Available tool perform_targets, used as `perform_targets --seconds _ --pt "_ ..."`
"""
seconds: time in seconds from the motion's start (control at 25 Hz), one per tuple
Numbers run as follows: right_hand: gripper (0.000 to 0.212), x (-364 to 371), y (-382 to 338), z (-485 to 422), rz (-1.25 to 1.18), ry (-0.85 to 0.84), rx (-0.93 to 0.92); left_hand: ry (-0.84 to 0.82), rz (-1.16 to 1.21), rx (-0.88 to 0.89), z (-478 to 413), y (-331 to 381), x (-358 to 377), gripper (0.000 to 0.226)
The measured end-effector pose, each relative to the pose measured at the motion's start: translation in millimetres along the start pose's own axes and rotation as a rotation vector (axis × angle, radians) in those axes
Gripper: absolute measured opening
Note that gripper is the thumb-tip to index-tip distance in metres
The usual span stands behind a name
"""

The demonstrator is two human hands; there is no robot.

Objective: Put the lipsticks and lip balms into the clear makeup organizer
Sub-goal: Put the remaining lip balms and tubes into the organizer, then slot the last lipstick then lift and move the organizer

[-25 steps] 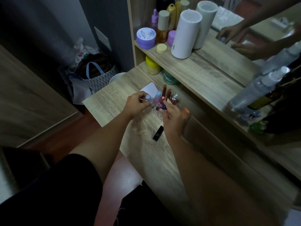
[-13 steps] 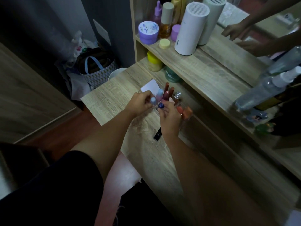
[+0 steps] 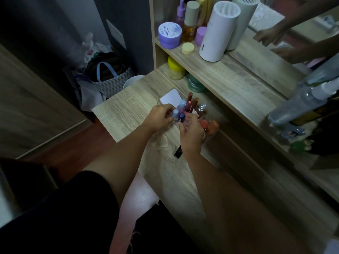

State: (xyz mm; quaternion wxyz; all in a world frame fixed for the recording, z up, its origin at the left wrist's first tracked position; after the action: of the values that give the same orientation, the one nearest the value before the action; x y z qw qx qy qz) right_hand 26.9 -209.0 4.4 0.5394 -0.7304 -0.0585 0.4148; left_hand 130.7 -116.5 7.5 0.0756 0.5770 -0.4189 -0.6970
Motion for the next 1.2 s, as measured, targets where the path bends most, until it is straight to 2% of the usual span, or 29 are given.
perform_targets --seconds 0.16,0.28,0.4,0.48,0.56,0.68,0.92,1.08,1.2 --pt "0.024 -4.7 3.3 12.8 0.057 0.023 -0.025 0.018 0.040 -0.065 6.5 -10.7 3.0 0.035" --pt "0.018 -4.5 17.9 33.9 0.116 -0.006 -0.038 0.118 0.031 -0.118 18.1 -30.2 2.0 0.025" --pt "0.019 -10.9 39.7 54.7 0.199 -0.015 0.064 0.152 -0.060 -0.113 42.2 -47.3 12.5 0.028" --pt "0.030 -15.8 49.3 65.6 0.225 -0.042 0.163 0.088 -0.163 -0.111 65.5 -51.2 26.1 0.044" --pt "0.041 -19.0 51.5 72.7 0.215 -0.065 0.213 -0.047 -0.306 -0.111 90.3 -53.4 40.8 0.057" --pt "0.048 -9.5 46.7 65.3 0.201 -0.074 0.240 -0.125 -0.370 -0.131 92.9 -59.5 47.1 0.061" --pt "0.034 -6.6 41.9 61.0 0.018 -0.043 0.231 -0.131 -0.398 -0.113 87.8 -60.0 48.0 0.061" --pt "0.039 -14.9 39.3 54.5 -0.223 -0.070 0.280 -0.109 -0.418 -0.107 85.5 -59.2 48.2 0.061" --pt "0.039 -23.4 28.5 39.3 -0.287 0.007 0.262 -0.100 -0.419 -0.102 86.3 -58.3 48.7 0.061"
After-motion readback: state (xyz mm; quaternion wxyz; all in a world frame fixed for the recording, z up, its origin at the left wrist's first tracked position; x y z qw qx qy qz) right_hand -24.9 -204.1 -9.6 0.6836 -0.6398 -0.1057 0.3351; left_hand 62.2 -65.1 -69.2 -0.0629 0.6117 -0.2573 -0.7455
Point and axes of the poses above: each hand's wrist, its own z-axis away from the middle knuckle, its own x-axis out of the palm, y = z × x, the point moved 5 cm from there along -z, towards the middle knuckle, and after that the axes turned 9 degrees about y, right-handed, at the moved point
